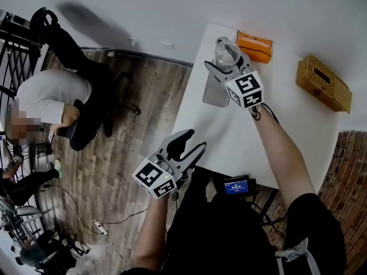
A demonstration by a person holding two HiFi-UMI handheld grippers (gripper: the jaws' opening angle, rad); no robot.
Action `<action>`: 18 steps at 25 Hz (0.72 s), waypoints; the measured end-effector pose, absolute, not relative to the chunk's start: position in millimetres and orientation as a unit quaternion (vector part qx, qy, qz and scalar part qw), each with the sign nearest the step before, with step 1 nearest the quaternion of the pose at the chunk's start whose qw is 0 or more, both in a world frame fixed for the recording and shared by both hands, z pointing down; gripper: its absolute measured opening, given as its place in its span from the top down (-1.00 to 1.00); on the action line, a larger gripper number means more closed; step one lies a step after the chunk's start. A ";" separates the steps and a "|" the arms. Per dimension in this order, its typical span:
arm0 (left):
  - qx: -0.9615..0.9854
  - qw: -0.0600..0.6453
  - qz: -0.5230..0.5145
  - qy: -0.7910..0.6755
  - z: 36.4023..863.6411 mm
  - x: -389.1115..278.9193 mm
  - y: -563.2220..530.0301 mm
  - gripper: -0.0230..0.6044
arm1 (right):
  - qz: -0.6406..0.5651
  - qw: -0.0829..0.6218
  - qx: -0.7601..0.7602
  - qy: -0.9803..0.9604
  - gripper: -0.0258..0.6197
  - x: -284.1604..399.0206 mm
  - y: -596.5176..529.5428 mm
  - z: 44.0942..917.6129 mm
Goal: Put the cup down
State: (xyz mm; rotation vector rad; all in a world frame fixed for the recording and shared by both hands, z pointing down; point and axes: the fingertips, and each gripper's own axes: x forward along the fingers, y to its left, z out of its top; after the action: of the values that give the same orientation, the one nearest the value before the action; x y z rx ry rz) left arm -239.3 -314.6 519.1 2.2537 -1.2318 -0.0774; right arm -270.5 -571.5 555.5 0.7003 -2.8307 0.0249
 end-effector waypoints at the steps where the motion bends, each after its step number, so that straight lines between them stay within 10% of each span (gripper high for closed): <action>1: 0.840 0.283 -0.029 -0.461 519.5 -240.1 -313.7 0.23 | 0.009 0.111 0.241 -0.964 -0.15 -270.0 -571.2 555.7; 18: 0.844 0.288 -0.028 -0.452 520.4 -231.4 -298.7 0.24 | 0.043 0.156 0.258 -0.952 -0.42 -221.8 -531.6 593.4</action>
State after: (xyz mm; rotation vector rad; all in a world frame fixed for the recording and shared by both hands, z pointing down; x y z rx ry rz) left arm -231.4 -298.7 520.4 2.2530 -1.2078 -0.0736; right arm -221.8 -531.6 593.4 0.7395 -2.7272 0.1231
